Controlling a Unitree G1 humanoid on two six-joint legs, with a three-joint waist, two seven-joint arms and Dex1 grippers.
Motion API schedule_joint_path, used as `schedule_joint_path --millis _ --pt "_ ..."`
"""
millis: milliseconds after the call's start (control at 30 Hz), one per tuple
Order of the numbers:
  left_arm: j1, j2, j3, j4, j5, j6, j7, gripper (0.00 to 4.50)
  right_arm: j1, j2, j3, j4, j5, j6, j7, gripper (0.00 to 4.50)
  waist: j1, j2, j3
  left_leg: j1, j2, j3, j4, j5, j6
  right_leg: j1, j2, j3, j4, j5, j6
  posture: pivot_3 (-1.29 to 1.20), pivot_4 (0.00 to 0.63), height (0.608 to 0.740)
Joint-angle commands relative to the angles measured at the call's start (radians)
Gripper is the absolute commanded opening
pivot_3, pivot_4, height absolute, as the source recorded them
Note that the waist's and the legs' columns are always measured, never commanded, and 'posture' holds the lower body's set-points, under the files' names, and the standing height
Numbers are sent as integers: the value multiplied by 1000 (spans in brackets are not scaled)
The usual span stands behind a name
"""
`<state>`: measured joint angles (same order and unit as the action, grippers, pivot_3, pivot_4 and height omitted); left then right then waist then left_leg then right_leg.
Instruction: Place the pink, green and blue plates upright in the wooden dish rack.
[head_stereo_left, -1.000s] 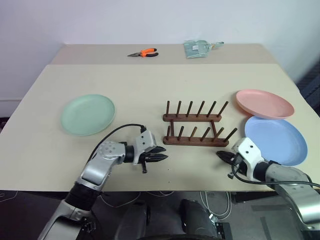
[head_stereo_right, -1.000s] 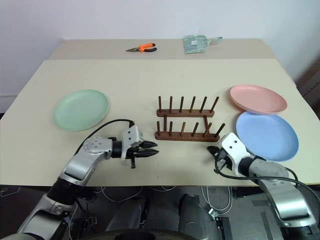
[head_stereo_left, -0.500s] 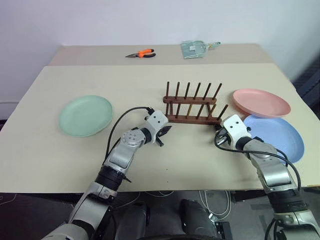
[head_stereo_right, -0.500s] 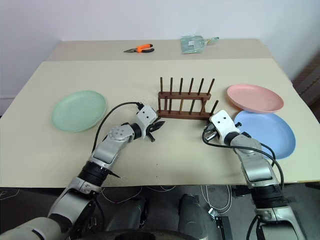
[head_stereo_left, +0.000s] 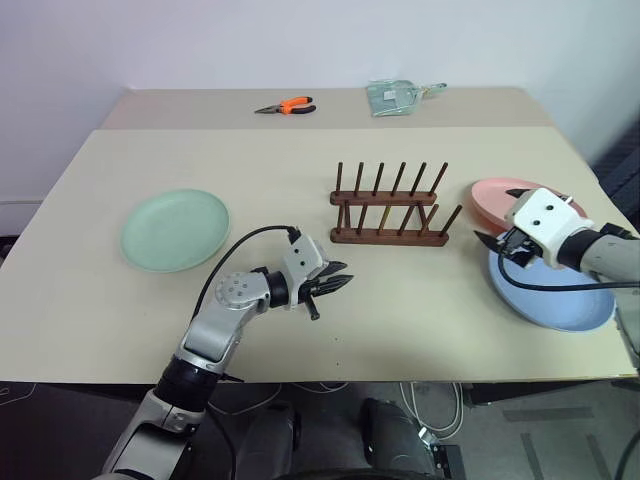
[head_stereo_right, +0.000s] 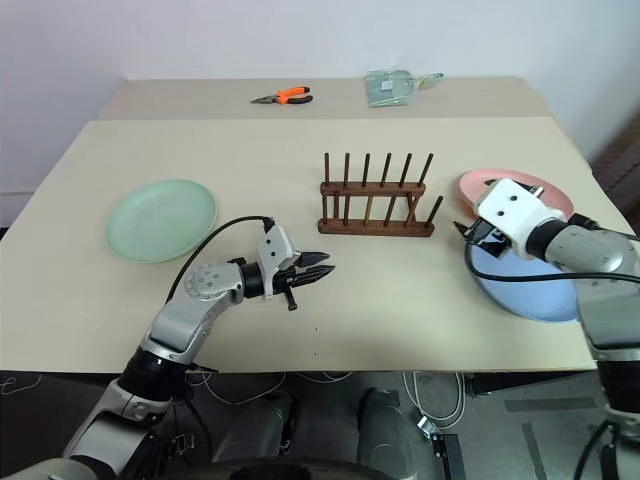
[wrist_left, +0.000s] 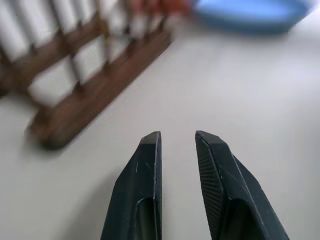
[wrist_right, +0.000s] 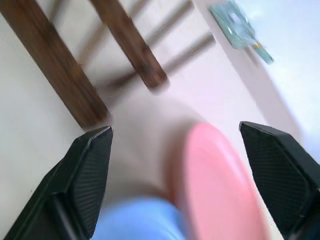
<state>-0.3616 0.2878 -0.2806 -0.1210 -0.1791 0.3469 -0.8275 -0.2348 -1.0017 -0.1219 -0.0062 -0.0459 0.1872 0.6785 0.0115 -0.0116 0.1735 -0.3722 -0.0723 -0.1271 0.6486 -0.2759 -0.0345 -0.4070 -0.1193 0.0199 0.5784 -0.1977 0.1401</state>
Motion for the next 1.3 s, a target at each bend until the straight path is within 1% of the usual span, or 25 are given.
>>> schedule_joint_path --millis 33,100,200,267,300,400,433,467,567,600,667,733,767,800,833,867,900,967,1067,1133,1300 --pt "-22 -11 -3 -63 -42 20 -14 1027 -81 -4 28 216 -81 -114 -59 4246 -2 0 0 0 0 0 0 0 0 0 0 0 0 0 0 0 150 740" --pt "-29 -14 -4 -74 -47 27 -9 1027 -132 -1 68 357 -124 -182 -82 4246 -7 1 1 0 0 1 -1 0 0 -1 0 1 1 2 -3 0 150 740" --pt "-30 -12 5 -96 -62 42 -7 1027 -193 2 112 513 -168 -263 -106 3428 -11 2 1 0 0 1 -2 0 0 -2 0 1 1 2 -4 0 150 740" --pt "-24 -4 8 -104 -64 44 -3 1027 -222 6 127 567 -176 -300 -107 2473 -16 2 1 0 0 1 -2 0 0 -2 0 1 1 2 -4 0 150 740" --pt "-21 0 9 -105 -65 43 -2 1027 -232 7 136 586 -181 -318 -106 1854 -20 2 1 0 0 1 -2 0 0 -2 0 1 1 2 -3 0 150 740" --pt "-13 14 8 -108 -62 36 2 1027 -243 8 154 620 -190 -370 -103 306 -23 2 1 0 0 1 -2 0 0 -2 0 2 1 3 -2 0 150 740" --pt "-10 17 7 -109 -62 34 3 1027 -244 7 156 625 -196 -385 -111 64 -24 2 1 0 0 1 -2 0 0 -2 0 2 1 3 -2 0 150 740" --pt "-10 18 7 -107 -63 32 4 1027 -248 7 157 632 -202 -396 -117 64 -24 2 1 0 0 1 -2 0 0 -2 0 2 1 3 -2 0 150 740" --pt "-14 32 16 -104 -61 26 5 1027 -217 -36 116 526 -194 -450 -130 64 -23 2 1 0 0 1 -2 0 0 -2 0 2 1 3 -2 0 150 740" --pt "-17 36 20 -102 -61 24 8 1027 -204 -44 90 476 -169 -447 -118 64 -23 3 1 0 0 1 -2 0 0 -2 0 2 1 3 -2 0 150 740" --pt "-22 42 29 -95 -60 19 10 1027 -186 -25 26 374 -79 -390 -84 64 -23 3 1 0 0 1 -2 0 0 -2 0 2 1 3 -2 0 150 740" --pt "-26 49 40 -87 -61 14 11 1027 -177 44 -71 203 127 -216 -36 64 -25 3 1 0 0 1 -2 0 0 -2 0 2 1 4 -1 0 150 740" --pt "-28 52 45 -80 -59 11 12 1027 -180 90 -122 100 270 -86 -28 64 -26 3 1 0 0 1 -2 0 0 -2 0 2 1 4 -1 0 150 740" --pt "-30 56 51 -73 -59 7 10 1027 -184 141 -177 -24 474 65 -40 64 -26 3 1 1 0 0 -2 0 0 -1 1 2 1 4 -1 0 150 740" --pt "-32 59 55 -68 -60 4 8 1027 -190 180 -220 -120 633 180 -59 64 -25 3 1 1 1 -1 -2 0 0 -1 1 2 1 4 -1 0 150 740" --pt "-33 63 58 -63 -59 1 5 1027 -207 224 -262 -189 775 284 -112 64 -23 3 1 1 1 -2 -2 0 0 -1 1 2 2 4 -1 0 150 740" --pt "-34 67 58 -58 -58 -3 2 1027 -222 258 -292 -229 867 355 -163 64 -21 3 1 1 1 -4 -2 0 0 -1 1 2 2 4 -1 0 150 740" --pt "-32 74 55 -55 -54 -10 -2 1027 -228 298 -327 -267 971 452 -243 64 -15 3 1 0 1 -6 -1 0 0 -2 1 1 1 4 -2 0 150 740" --pt "-26 74 54 -64 -65 -6 -4 1027 -212 331 -331 -322 1059 533 -316 64 3 2 1 -1 0 -5 -1 0 0 -1 1 1 0 2 -4 0 150 740" --pt "-21 74 52 -76 -76 1 -7 1027 -203 340 -314 -340 1068 562 -342 64 4 2 1 -1 0 -4 -1 0 0 -1 1 1 0 2 -4 0 150 740" --pt "-10 74 52 -105 -104 20 -18 1027 -183 330 -284 -331 1049 602 -337 64 -1 3 1 -1 0 -3 -1 0 0 -2 1 1 1 2 -4 0 150 740"
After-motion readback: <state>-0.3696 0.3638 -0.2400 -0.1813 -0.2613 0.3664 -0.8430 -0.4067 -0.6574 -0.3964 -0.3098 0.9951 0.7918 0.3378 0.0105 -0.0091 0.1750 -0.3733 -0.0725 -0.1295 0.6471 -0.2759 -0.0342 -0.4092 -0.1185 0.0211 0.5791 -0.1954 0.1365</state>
